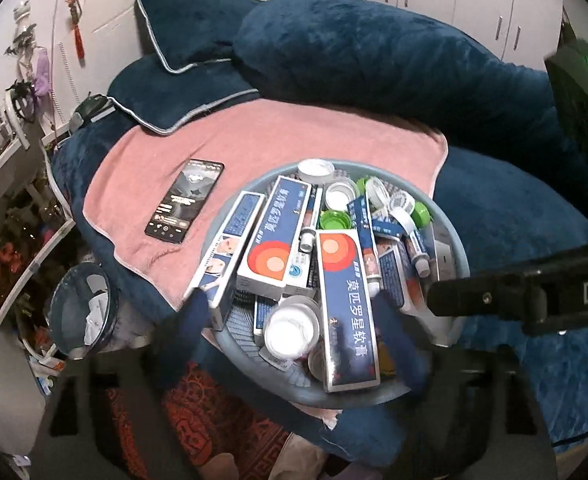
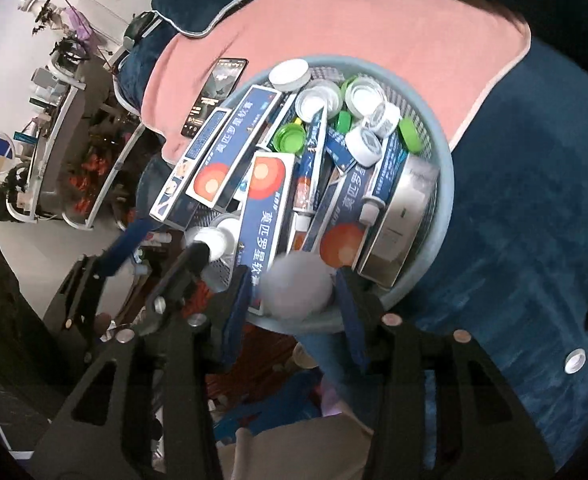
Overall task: Organize objects
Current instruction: 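Carry both white caps over the grey basket and open both tools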
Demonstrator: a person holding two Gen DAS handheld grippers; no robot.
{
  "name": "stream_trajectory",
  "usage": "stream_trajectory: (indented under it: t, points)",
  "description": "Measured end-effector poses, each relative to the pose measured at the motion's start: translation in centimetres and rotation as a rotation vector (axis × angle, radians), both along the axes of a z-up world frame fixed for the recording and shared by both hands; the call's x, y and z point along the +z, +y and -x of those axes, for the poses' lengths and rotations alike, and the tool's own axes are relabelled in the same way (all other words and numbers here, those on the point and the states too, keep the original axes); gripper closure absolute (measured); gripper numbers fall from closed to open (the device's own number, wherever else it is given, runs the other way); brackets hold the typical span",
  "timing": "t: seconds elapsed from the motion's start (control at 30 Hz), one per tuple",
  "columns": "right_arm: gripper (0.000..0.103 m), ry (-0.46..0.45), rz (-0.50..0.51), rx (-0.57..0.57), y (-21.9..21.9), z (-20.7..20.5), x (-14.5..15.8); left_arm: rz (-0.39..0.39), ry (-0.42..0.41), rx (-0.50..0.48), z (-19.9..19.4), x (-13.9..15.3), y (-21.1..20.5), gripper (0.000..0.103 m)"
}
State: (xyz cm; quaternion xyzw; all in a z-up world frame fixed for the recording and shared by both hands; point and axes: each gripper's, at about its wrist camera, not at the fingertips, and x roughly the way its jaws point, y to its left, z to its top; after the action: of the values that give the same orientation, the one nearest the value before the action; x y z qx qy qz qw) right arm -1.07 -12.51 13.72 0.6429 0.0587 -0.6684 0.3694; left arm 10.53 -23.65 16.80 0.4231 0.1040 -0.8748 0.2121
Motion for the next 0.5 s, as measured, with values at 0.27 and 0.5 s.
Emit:
stream_trajectory:
  t: [0.27,0.5]
  points:
    - [0.022,0.051,0.005,-0.110,3.2,1.4,1.2,0.003,0.041,0.043,-0.7,1.8,-0.7,0.004]
    - [0.006,0.124,-0.061,-0.172,5.8,2.1,1.6,0.021,0.025,0.037,-0.2,2.2,0.1,0.001]
